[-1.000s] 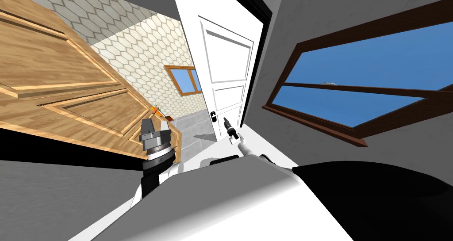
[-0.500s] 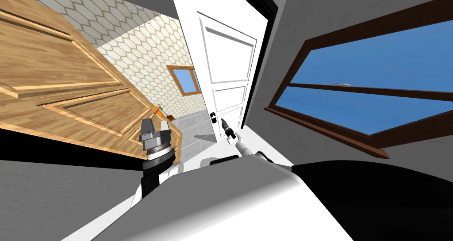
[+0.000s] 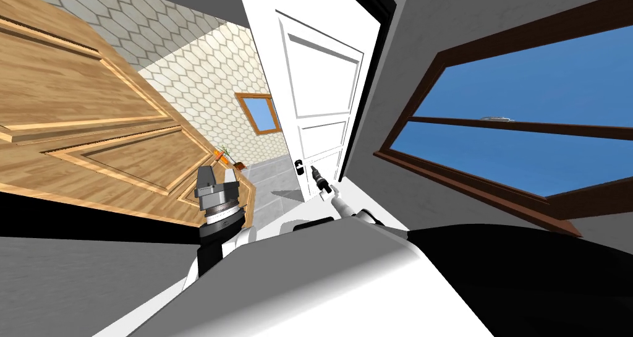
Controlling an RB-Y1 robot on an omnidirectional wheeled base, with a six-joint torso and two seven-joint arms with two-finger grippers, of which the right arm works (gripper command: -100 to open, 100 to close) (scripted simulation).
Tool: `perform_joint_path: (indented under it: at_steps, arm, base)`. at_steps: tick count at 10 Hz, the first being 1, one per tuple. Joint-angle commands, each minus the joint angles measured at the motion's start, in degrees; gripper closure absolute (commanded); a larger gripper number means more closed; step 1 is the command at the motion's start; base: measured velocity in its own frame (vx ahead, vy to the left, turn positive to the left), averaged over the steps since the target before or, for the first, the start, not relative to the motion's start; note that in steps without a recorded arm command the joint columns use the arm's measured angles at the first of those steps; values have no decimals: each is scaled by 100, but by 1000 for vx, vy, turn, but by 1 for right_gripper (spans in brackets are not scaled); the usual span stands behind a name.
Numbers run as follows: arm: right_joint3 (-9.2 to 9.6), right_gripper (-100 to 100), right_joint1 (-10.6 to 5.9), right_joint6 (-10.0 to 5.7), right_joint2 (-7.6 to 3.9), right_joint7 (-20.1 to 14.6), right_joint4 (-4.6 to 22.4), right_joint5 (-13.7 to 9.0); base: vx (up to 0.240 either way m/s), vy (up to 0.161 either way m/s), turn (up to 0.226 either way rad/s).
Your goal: Push the door open
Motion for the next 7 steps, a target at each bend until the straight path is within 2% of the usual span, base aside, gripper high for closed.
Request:
perform_joint_path:
  at_steps: [1,2,4,7]
  arm:
    - [-3,-100,44,25,-67,5,-64,3]
    - [-18,-100,37,19,-79,9,-48,-2]
    - [-47,-100,22,7,-7,16,-19,-11]
    - [-81,-100,6,-7,267,24,15,-22]
  base:
    - [182,63,13]
    - [177,51,21]
    - [180,107,24]
    - [176,52,19]
